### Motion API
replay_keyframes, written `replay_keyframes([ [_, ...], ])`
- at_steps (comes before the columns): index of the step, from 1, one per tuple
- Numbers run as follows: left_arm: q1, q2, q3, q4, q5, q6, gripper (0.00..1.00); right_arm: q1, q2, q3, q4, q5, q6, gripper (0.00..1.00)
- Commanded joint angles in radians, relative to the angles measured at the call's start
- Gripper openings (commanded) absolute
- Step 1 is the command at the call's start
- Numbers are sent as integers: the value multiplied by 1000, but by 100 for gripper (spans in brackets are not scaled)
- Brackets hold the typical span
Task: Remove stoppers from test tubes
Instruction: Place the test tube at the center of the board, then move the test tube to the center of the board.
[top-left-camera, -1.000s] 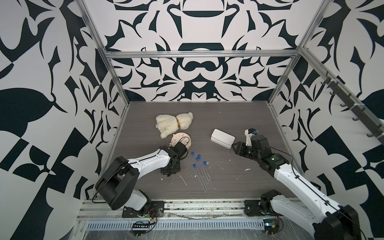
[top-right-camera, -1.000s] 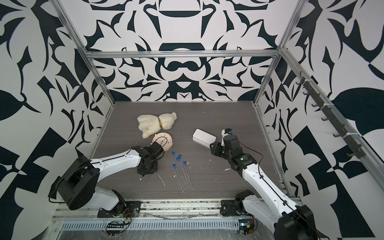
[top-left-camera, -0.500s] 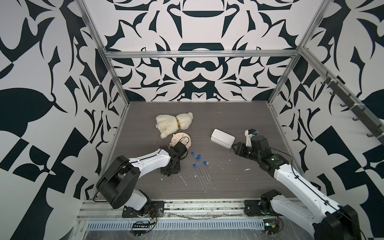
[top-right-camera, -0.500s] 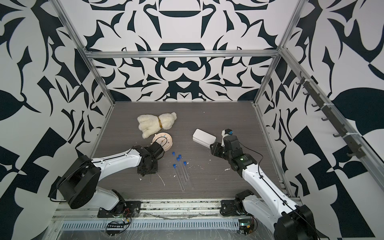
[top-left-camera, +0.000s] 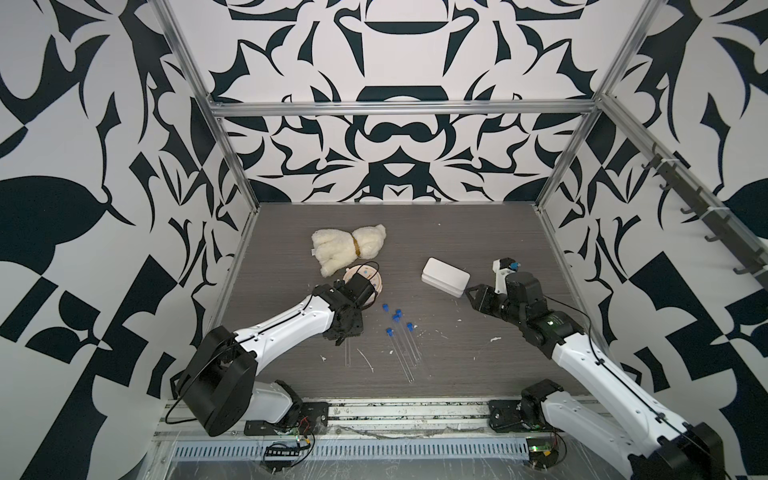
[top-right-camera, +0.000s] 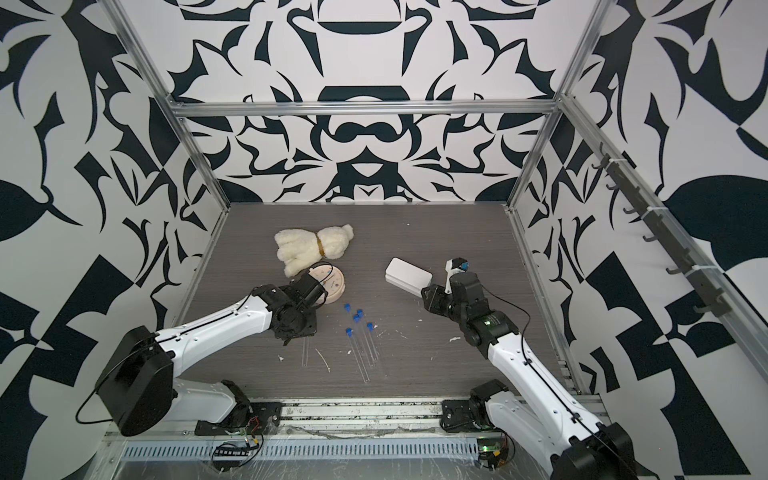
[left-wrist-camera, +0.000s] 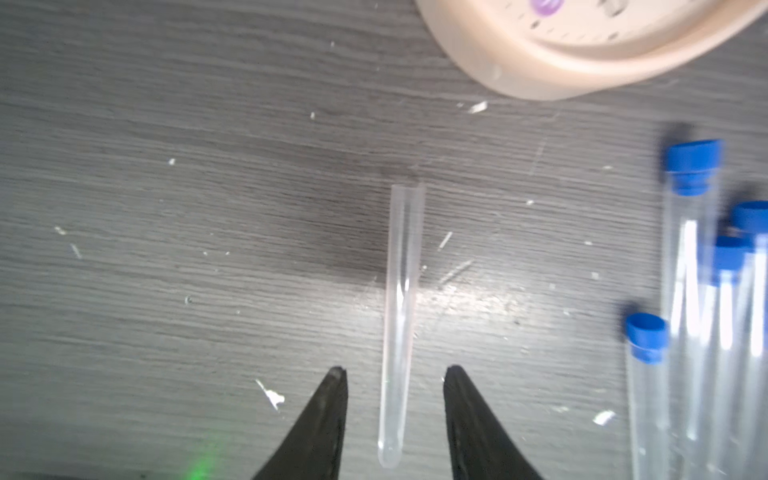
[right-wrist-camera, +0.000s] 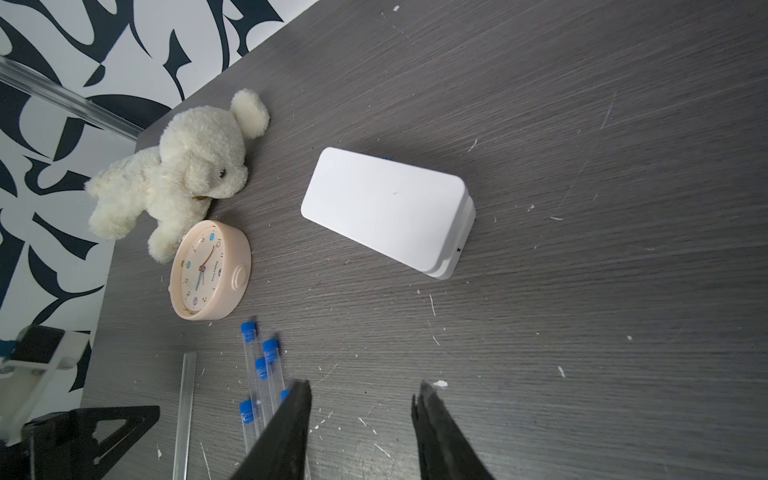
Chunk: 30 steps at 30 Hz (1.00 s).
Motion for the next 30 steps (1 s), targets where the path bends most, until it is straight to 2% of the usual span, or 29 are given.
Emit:
replay_keyframes([
  [1,-37,-15,54,-57,-32,-37,43,-3,-27,9,-7,21,-17,43],
  [9,-213,66,179,-85,-108,-181,43,-4,-57,1,-25,23,-20,42],
  [14,-314,151,224,-67,-111,-309,42,-5,-71,-3,-29,19,-20,42],
  [21,-385,245,233,-16,-66,-402,44,-5,-84,-16,-29,10,-21,42],
  [30,-426,337,243,87,-2,-442,44,-6,-94,-31,-25,6,-21,42],
])
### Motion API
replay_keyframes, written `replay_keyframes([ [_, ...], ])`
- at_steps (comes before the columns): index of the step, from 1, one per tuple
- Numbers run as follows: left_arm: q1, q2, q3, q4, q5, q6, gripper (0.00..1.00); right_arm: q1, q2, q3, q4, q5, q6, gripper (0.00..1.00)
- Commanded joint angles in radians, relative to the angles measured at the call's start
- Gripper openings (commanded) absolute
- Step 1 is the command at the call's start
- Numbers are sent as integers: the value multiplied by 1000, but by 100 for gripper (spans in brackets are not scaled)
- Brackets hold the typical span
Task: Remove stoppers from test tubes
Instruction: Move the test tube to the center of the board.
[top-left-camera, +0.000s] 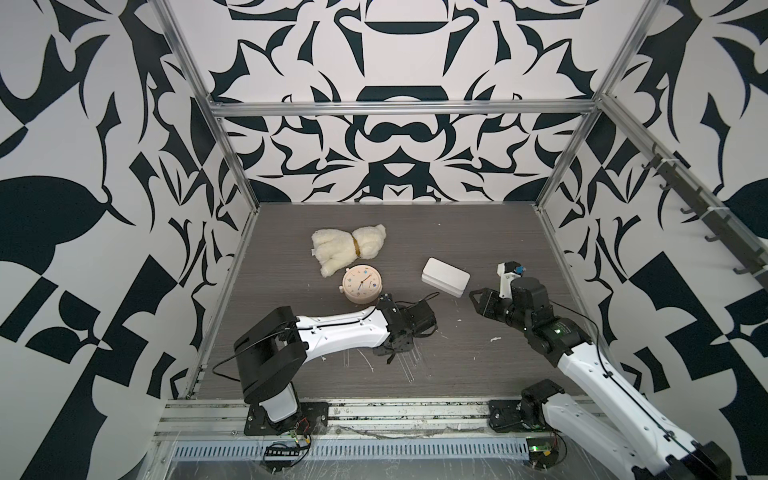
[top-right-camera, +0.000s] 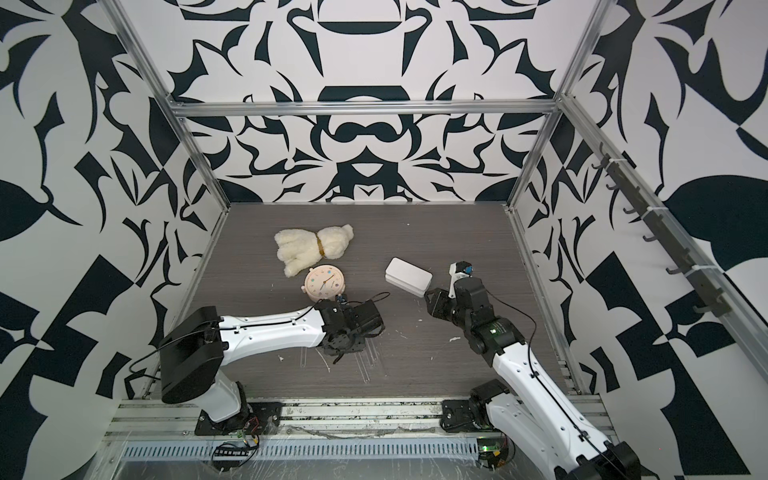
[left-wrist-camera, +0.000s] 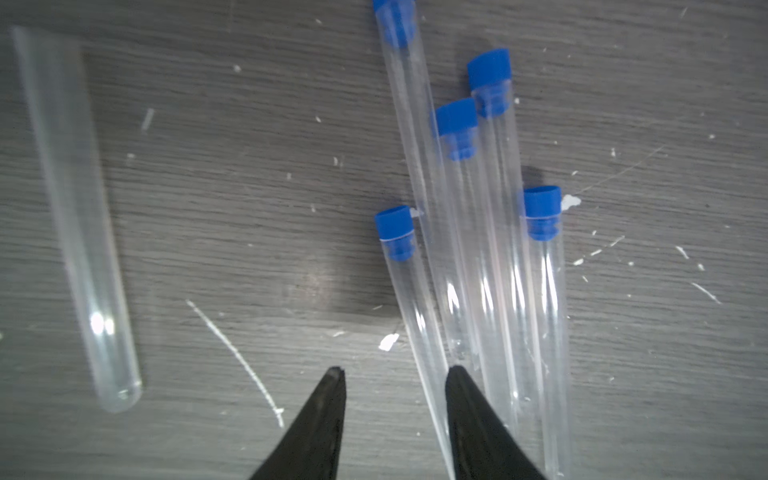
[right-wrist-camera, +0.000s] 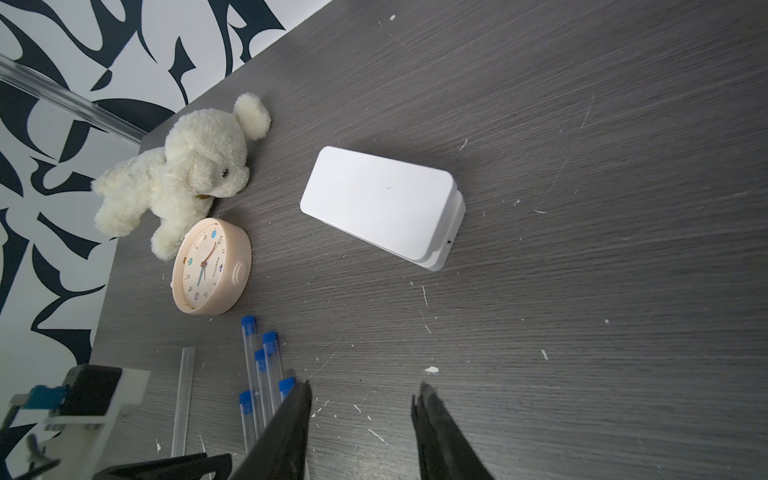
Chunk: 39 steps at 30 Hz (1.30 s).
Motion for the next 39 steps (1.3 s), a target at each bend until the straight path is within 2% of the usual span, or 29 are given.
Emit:
replay_keyframes([
  [1,-9,37,27,32,34,-33,44,-4,-18,-11,18,-4,-17,42],
  [20,-12,35,0,37,44,-52,32,-8,10,-9,41,-17,-18,42],
  [39,-12,56,-45,69,65,-66,28,-8,30,-21,64,-28,-16,40],
])
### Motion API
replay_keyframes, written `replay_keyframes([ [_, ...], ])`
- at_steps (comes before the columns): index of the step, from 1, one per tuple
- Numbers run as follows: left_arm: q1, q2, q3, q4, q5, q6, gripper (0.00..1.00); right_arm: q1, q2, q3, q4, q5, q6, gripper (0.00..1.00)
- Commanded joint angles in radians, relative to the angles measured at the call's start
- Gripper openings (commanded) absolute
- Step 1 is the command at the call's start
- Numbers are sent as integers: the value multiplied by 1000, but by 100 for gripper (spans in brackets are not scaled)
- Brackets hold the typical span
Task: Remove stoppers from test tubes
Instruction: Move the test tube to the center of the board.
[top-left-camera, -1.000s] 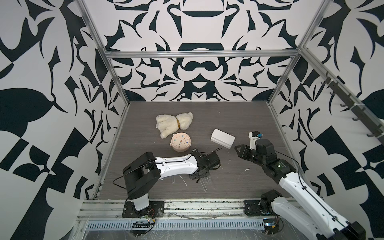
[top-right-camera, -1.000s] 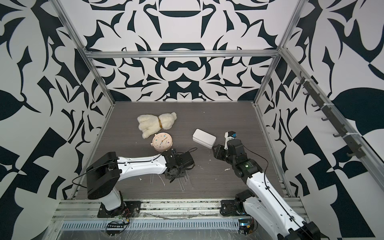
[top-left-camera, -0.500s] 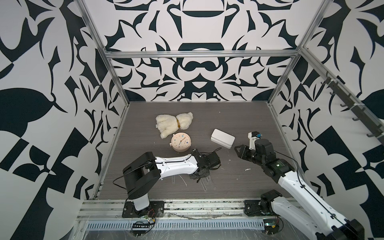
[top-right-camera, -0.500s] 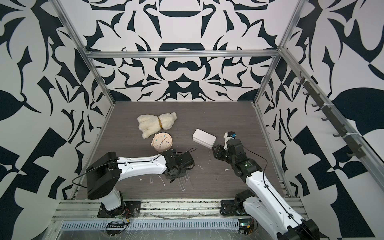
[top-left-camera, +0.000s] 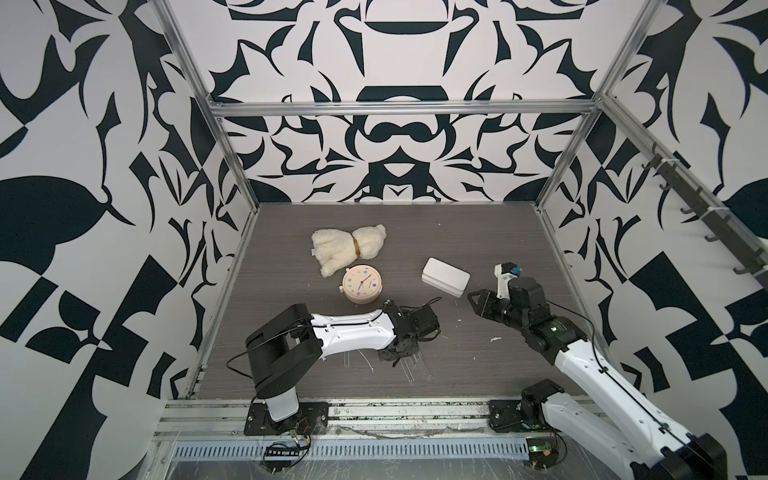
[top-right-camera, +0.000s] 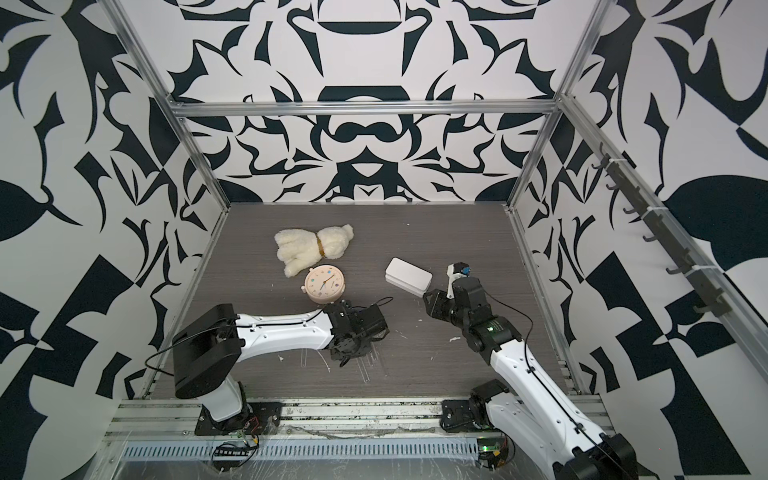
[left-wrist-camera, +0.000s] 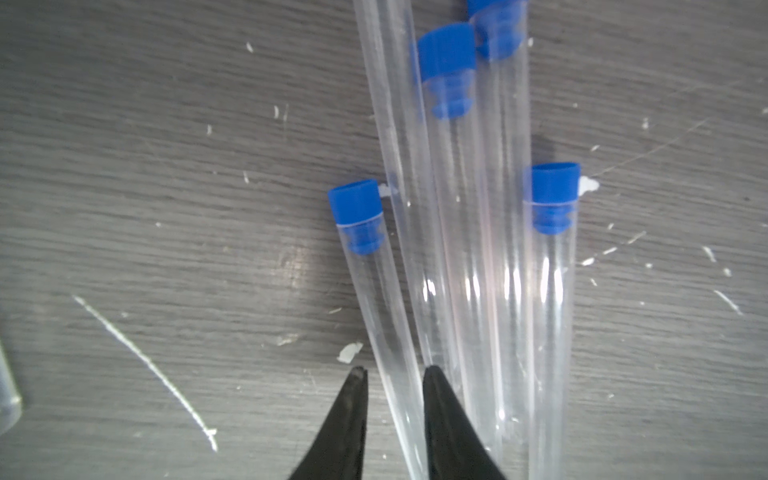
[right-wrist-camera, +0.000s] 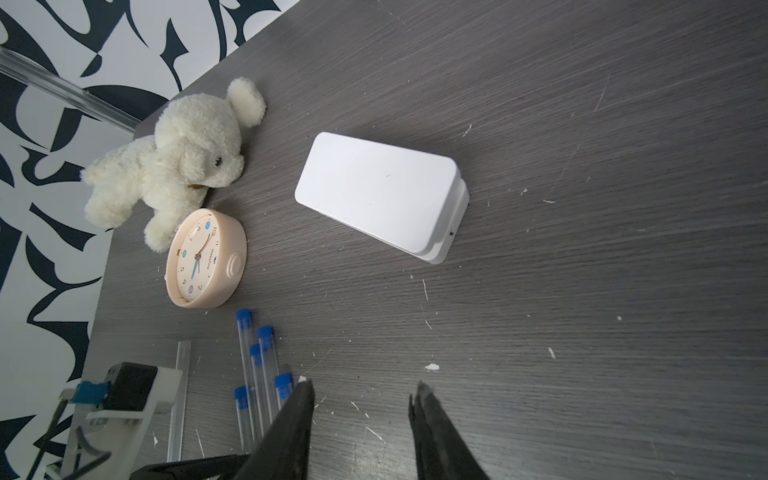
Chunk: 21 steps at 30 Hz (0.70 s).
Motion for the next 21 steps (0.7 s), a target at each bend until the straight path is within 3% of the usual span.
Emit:
replay_keyframes([
  [1,-4,5,-24,-4,9,-10,27,-3,-1,-8,43,-6,-12,40],
  [15,-2,12,-65,23,27,-17,27,-3,8,-24,58,-7,-5,40],
  [21,-1,-12,-88,15,23,1,23,-3,15,-22,61,-8,-3,40],
])
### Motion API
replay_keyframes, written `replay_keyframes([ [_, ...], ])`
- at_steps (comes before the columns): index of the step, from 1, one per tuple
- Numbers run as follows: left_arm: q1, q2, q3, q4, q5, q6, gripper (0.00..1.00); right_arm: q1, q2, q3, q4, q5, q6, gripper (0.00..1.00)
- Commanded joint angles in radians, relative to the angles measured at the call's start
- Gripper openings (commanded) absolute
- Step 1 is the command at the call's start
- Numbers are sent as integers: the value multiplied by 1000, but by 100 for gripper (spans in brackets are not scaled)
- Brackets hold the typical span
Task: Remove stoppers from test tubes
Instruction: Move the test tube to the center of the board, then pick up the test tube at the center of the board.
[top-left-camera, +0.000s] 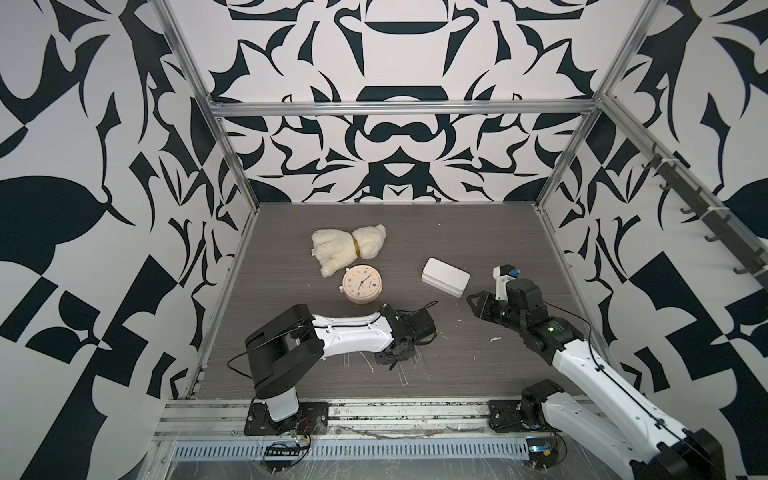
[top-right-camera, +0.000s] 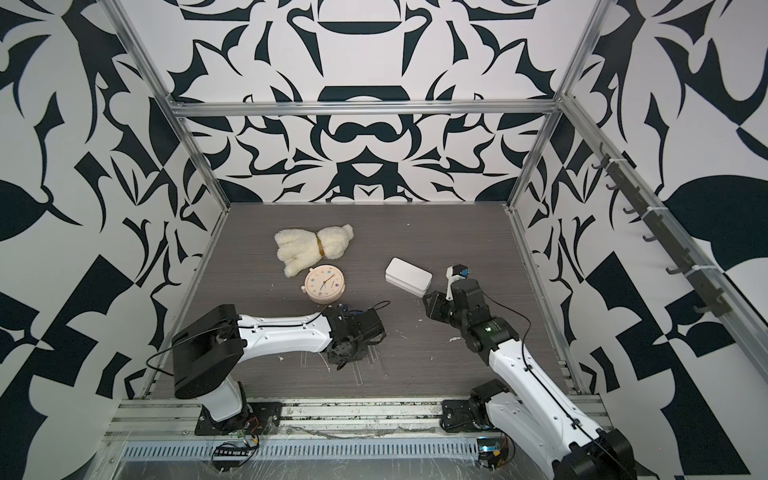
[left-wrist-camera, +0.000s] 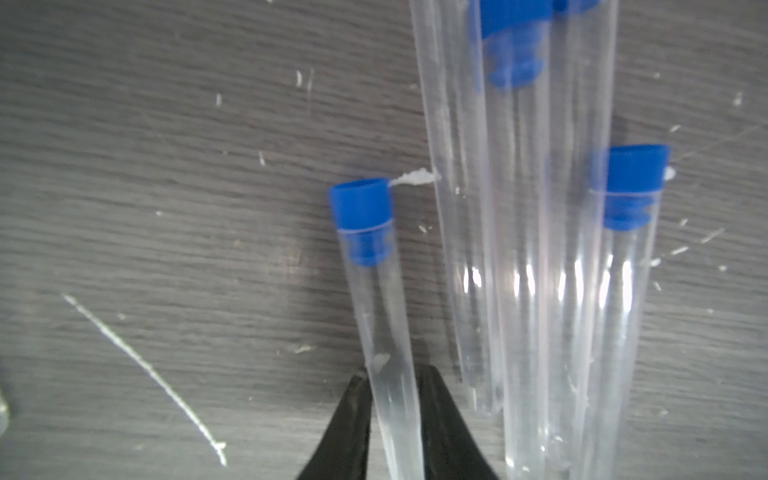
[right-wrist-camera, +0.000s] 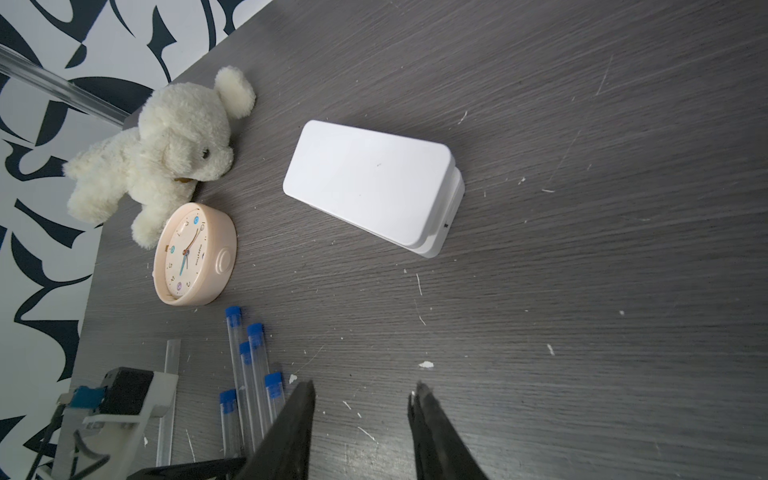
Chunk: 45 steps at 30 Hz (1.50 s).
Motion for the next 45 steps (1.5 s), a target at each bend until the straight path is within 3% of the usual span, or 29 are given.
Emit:
replay_keyframes([
  [1,0,-12,-35,-19,6,14,22,-3,-2,4,34,-7,-3,40],
  [12,24,-65,-73,-64,18,113,17,-3,-1,7,29,-7,3,39],
  [32,42,-15,-71,-109,80,167,28,-3,-5,7,23,-2,3,39],
  [45,38,3,-86,-74,103,161,20,-3,-6,6,23,-2,3,40],
])
